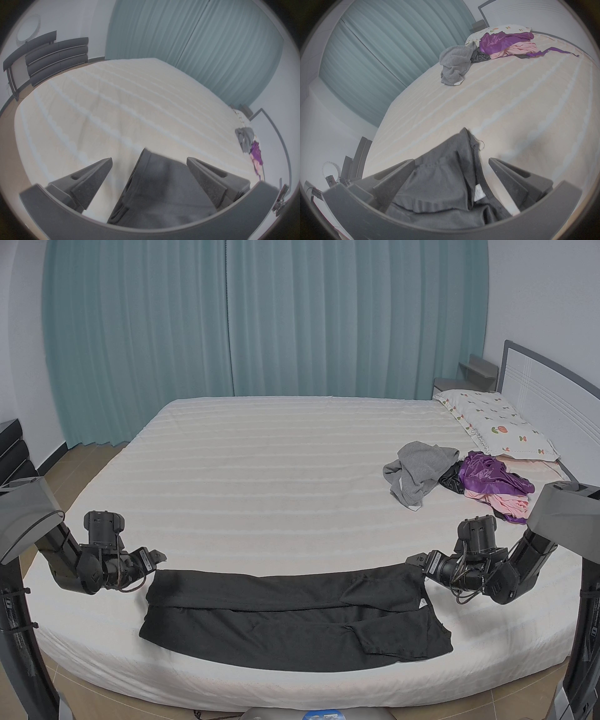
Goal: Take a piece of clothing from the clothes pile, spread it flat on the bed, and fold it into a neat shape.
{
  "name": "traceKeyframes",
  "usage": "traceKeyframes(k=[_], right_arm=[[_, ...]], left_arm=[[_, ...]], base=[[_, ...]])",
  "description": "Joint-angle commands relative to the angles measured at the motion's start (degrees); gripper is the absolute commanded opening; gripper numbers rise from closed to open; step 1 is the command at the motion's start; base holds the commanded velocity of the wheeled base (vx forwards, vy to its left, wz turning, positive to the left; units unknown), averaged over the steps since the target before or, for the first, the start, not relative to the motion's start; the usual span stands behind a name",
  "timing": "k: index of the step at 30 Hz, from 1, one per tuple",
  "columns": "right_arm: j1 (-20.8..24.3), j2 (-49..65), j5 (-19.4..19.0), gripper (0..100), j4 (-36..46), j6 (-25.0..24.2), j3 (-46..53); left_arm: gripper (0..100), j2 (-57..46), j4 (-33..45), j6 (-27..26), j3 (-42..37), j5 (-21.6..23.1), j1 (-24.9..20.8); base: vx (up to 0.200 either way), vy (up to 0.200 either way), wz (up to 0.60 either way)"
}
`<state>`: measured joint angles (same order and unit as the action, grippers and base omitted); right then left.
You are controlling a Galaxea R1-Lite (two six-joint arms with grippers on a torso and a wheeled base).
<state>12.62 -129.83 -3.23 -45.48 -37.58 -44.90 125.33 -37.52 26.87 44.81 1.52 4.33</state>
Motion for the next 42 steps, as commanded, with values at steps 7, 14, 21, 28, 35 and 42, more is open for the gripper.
traceKeyframes(k=[7, 14, 21, 28, 35, 42], right_arm=[[-1.1, -9.3, -0.5, 100, 1.8, -0.1, -10.0], [-1.9, -11.8, -1.6, 100, 1.7, -0.1, -12.2], [-1.9, -13.8, -2.7, 0, 2.0, -0.2, -14.7], [-3.5, -13.3, -2.4, 0, 2.0, -2.0, -14.9], [-4.4, -12.9, -2.5, 0, 1.7, -2.1, -14.7], [-4.2, -13.0, -2.6, 100, 1.4, -2.2, -14.3]], left_arm=[[100, 12.6, 1.9, 2.4, 12.8, 0.4, -1.6], [0, 14.7, 1.9, 2.7, 14.7, 0.0, -2.0], [0, 14.9, 1.8, 2.8, 15.0, -0.1, -1.7], [0, 14.7, 1.6, 6.1, 15.0, -0.2, -1.3], [0, 14.5, 1.5, 7.8, 15.0, -0.2, -0.2], [0, 13.7, 1.3, 8.1, 14.2, 0.6, -0.2]], base=[[0.000, 0.000, 0.00], [0.000, 0.000, 0.00], [0.000, 0.000, 0.00], [0.000, 0.000, 0.00], [0.000, 0.000, 0.00], [0.000, 0.000, 0.00]])
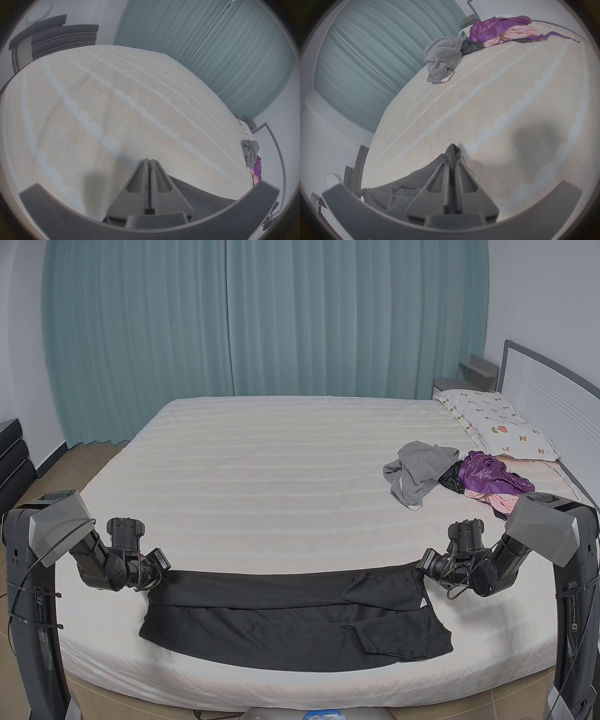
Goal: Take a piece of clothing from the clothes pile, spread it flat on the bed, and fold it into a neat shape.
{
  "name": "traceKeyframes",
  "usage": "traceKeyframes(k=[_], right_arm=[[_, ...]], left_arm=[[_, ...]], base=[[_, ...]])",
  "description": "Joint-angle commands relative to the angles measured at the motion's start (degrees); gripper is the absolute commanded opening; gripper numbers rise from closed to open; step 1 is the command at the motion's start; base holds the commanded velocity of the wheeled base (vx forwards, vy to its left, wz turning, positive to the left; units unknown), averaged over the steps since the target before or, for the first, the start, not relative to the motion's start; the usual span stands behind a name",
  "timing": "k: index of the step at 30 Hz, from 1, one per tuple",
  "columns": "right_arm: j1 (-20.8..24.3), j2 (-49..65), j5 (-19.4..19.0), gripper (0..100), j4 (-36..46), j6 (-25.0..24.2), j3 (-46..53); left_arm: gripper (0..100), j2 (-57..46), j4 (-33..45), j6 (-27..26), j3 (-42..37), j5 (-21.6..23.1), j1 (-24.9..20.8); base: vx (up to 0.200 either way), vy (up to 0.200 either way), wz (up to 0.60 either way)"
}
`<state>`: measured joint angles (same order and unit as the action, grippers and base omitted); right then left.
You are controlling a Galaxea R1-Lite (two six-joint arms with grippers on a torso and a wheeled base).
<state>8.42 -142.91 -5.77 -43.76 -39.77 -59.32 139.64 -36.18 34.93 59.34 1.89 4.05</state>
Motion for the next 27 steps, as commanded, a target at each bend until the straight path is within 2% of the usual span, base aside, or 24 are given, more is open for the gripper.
traceKeyframes(k=[1, 8, 10, 13, 15, 16, 18, 22, 24, 27], right_arm=[[0.0, 0.2, 0.0, 100, -0.4, -0.1, 0.3], [-1.2, 7.8, -1.1, 100, -2.8, -3.0, 6.1], [-1.7, 13.4, -4.2, 100, -3.9, -3.0, 12.7], [-1.2, 16.5, -4.4, 100, -5.6, -3.0, 18.6], [-1.1, 18.9, -4.3, 100, -8.5, -2.8, 22.8], [-1.1, 18.9, -4.3, 100, -8.5, -2.8, 22.8], [-1.3, 22.2, -4.6, 100, -10.4, -3.0, 27.3], [-1.0, 22.4, -5.0, 100, -10.6, -5.0, 30.4], [-1.0, 21.8, -5.6, 100, -10.6, -5.9, 30.8], [-1.0, 20.9, -6.5, 100, -11.0, -6.7, 31.1]], left_arm=[[100, -0.7, 0.0, 0.1, -0.4, 0.2, 0.1], [100, -5.9, -0.3, 3.5, -3.1, 0.3, 1.2], [100, -11.4, -1.6, 4.4, -8.1, 3.2, 2.5], [100, -15.0, -2.4, 4.6, -13.6, 5.8, 2.6], [100, -16.4, -2.9, 4.5, -18.7, 6.5, 2.5], [100, -16.4, -2.9, 4.5, -18.7, 6.5, 2.5], [100, -17.5, -6.3, 4.6, -24.8, 6.5, 2.4], [100, -17.0, -13.2, 4.7, -30.7, 6.6, 2.4], [100, -16.1, -15.6, 4.4, -32.1, 6.6, 2.3], [100, -14.0, -16.8, 4.1, -33.0, 6.5, 2.1]], base=[[0.000, 0.000, 0.00], [0.000, 0.000, 0.00], [0.000, 0.000, 0.00], [0.000, 0.000, 0.00], [0.000, 0.000, 0.00], [0.000, 0.000, 0.00], [0.000, 0.000, 0.00], [-0.050, 0.000, 0.00], [-0.200, 0.000, 0.00], [0.000, 0.000, 0.00]])
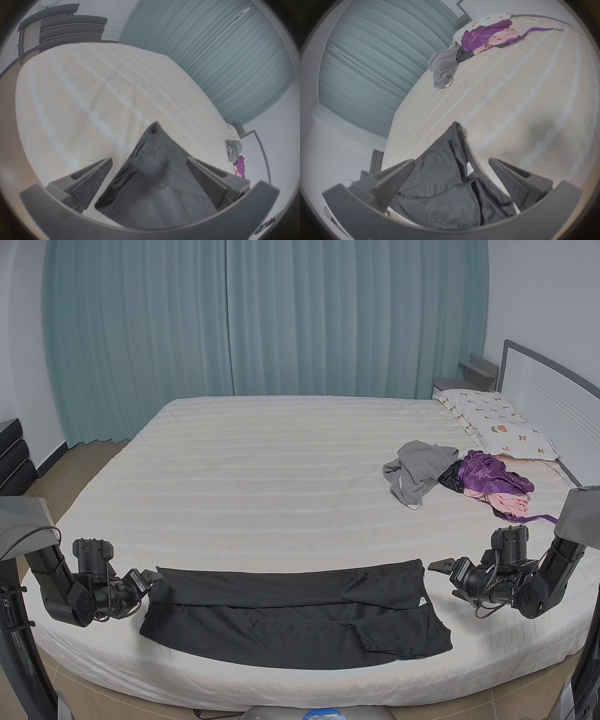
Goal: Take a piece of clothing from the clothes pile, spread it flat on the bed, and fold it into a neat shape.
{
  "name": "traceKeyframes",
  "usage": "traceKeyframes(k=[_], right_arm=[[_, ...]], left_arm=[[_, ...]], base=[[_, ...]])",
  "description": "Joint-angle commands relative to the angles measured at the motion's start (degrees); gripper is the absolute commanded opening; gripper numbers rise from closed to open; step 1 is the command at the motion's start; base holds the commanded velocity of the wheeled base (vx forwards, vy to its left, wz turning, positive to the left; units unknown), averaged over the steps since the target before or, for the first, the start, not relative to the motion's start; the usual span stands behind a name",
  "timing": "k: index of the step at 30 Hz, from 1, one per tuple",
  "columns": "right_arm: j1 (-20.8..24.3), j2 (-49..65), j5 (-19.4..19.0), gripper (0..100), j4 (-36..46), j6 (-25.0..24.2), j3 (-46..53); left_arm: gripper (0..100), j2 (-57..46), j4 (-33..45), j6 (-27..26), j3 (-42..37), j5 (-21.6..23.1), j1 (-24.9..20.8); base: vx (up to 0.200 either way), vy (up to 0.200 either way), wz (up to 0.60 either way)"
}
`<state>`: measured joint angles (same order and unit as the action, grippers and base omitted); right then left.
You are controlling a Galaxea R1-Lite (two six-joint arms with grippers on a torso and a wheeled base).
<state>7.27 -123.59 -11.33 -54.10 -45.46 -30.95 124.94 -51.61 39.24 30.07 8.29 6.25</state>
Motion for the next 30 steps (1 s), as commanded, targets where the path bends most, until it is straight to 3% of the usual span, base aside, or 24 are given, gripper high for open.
traceKeyframes(k=[1, 9, 16, 21, 22, 28, 30], right_arm=[[0.1, 1.6, -0.9, 100, -0.7, -1.0, 2.7], [-0.1, -2.0, -1.4, 100, -6.0, -1.4, 4.8], [0.4, -1.9, -1.4, 100, -6.8, -1.5, 5.6], [0.6, -2.0, -1.4, 100, -6.8, -1.5, 5.6], [0.6, -2.1, -1.4, 100, -6.8, -1.5, 5.6], [0.6, -2.0, -1.4, 100, -6.8, -1.5, 5.6], [0.3, -2.0, -1.4, 100, -6.8, -1.5, 5.6]], left_arm=[[100, 0.7, -1.4, -0.2, -3.7, 0.1, -0.1], [100, 3.3, -7.3, -6.7, -9.9, 0.2, -0.4], [100, 8.1, -13.4, -7.4, -7.5, -0.6, -0.5], [100, 9.5, -13.7, -11.0, -6.6, -0.6, -0.5], [0, 9.6, -13.7, -11.0, -6.4, -0.7, -0.5], [0, 9.3, -13.8, -10.5, -8.7, -1.6, 0.0], [0, 9.4, -14.1, -9.1, -9.5, -3.7, 0.4]], base=[[0.000, 0.000, 0.00], [0.000, 0.000, 0.00], [0.000, 0.000, 0.00], [0.000, 0.000, 0.00], [0.000, 0.000, 0.00], [0.000, 0.000, 0.00], [0.000, 0.000, 0.00]])
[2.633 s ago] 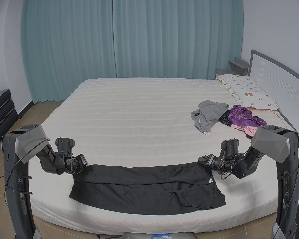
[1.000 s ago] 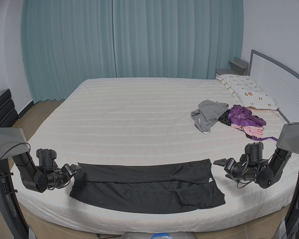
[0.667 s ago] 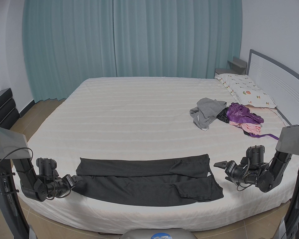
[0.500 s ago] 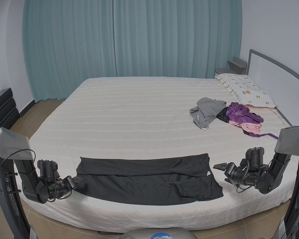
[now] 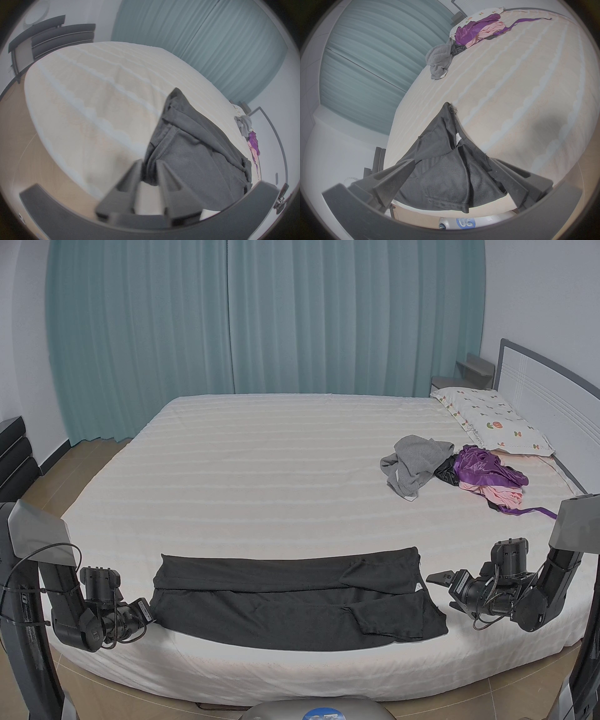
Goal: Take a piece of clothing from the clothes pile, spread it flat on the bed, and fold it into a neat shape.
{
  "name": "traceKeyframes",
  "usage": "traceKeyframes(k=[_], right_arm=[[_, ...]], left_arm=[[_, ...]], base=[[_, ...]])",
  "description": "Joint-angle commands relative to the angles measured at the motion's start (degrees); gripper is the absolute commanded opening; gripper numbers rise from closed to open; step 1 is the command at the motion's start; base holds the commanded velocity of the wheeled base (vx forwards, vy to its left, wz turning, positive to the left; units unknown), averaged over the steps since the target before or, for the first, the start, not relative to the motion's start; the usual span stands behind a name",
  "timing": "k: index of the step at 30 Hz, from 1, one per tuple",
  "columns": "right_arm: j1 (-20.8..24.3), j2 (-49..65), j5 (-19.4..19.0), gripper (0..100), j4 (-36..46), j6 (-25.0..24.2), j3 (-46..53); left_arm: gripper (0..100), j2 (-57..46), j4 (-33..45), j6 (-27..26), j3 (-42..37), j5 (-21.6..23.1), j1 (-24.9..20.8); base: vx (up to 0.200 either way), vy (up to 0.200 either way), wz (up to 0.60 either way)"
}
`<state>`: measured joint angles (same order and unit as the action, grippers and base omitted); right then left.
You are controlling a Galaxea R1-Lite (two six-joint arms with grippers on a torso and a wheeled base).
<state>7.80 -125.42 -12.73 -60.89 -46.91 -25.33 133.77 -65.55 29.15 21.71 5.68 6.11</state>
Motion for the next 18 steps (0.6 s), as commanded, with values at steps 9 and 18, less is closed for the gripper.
traceKeyframes(k=[9, 18], right_arm=[[-0.6, -0.2, 0.0, 100, 0.0, 0.0, 0.1], [-0.5, -0.2, 0.0, 100, 0.0, 0.0, 0.3]], left_arm=[[0, -2.3, -0.6, 0.6, -4.0, -2.3, 0.6], [0, -2.4, -0.5, -1.5, -5.4, -2.3, 0.9]], base=[[0.000, 0.000, 0.00], [0.000, 0.000, 0.00]])
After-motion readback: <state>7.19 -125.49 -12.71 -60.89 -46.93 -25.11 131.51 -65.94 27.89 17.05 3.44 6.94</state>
